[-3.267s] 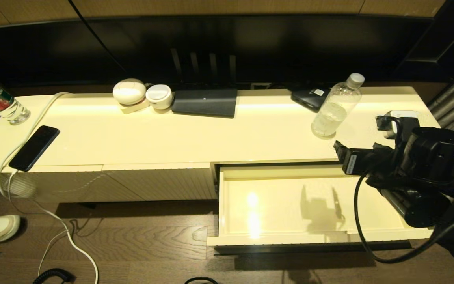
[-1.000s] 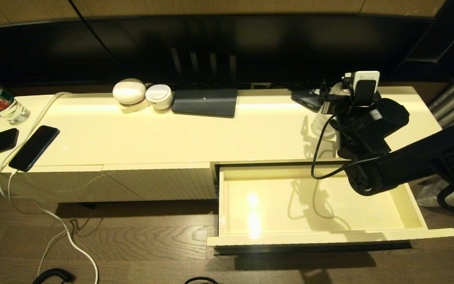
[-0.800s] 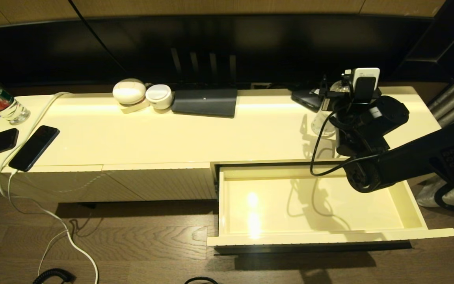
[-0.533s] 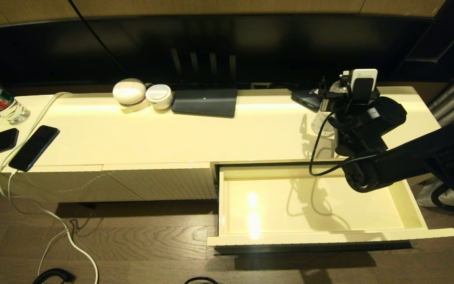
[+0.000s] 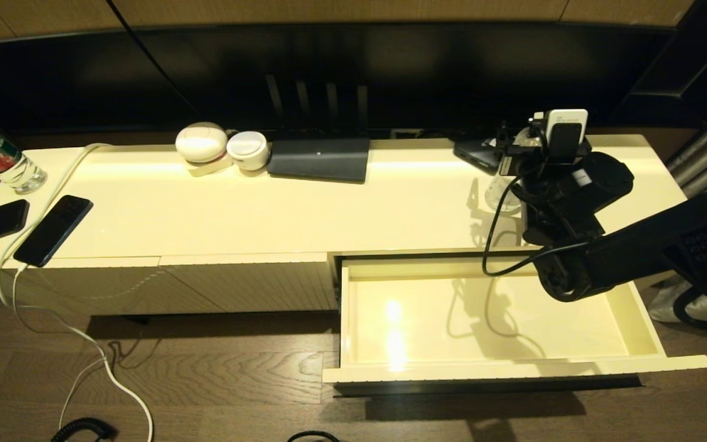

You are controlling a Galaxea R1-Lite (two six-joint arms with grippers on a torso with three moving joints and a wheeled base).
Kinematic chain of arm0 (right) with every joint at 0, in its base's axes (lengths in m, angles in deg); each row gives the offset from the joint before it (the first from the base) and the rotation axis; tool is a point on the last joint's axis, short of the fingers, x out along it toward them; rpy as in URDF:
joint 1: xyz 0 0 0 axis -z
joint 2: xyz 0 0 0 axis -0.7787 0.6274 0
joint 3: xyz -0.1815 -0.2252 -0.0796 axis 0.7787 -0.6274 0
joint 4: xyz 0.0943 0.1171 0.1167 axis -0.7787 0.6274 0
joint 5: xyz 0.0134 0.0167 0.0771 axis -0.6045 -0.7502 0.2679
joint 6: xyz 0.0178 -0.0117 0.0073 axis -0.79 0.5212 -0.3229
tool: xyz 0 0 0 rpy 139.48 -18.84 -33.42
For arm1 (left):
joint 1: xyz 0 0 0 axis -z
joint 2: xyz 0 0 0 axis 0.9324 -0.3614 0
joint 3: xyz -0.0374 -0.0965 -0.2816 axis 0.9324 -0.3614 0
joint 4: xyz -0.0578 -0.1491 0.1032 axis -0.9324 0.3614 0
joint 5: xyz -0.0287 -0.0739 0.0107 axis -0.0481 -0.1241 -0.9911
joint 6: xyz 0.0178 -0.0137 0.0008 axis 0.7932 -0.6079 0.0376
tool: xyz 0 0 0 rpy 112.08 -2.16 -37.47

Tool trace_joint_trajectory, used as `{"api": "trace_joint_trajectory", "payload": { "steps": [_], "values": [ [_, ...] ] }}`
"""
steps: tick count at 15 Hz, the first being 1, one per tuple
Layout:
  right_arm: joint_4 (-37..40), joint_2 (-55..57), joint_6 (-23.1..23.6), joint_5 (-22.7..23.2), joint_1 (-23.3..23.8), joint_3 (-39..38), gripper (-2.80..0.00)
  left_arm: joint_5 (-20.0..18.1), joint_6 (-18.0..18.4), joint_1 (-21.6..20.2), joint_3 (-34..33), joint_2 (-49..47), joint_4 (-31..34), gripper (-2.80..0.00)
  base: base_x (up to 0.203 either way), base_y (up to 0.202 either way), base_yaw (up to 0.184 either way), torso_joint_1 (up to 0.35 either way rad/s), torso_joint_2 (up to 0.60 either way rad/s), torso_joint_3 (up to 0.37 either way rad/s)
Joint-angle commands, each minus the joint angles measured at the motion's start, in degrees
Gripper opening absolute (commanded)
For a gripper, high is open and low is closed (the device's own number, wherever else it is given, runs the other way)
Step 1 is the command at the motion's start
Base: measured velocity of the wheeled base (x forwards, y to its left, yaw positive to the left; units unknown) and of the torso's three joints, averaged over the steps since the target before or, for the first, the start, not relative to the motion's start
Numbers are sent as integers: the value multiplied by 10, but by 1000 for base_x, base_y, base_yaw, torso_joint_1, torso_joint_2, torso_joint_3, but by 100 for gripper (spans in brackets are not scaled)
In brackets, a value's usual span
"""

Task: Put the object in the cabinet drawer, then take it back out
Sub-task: Put the mineral water in the drawer

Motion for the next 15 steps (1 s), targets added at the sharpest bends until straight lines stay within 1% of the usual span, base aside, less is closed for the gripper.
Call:
{"api": "trace_joint_trajectory", "payload": {
  "steps": [1, 7, 11, 13, 15],
  "values": [
    [-5, -1, 1, -3, 0, 1, -280, 0, 0, 0, -1, 0, 0, -280, 0, 0, 0, 0, 0, 0],
    [-5, -4, 0, -6, 0, -5, -280, 1, 0, 0, -2, 0, 0, -280, 0, 0, 0, 0, 0, 0],
    [-5, -30, 3, -2, 0, -35, -280, 0, 0, 0, -1, 0, 0, -280, 0, 0, 0, 0, 0, 0],
    [-4, -47, 13, 0, 0, -49, -280, 1, 0, 0, -1, 0, 0, -280, 0, 0, 0, 0, 0, 0],
    [26, -78, 20, 0, -2, -67, -280, 1, 0, 0, -1, 0, 0, -280, 0, 0, 0, 0, 0, 0]
  ]
}}
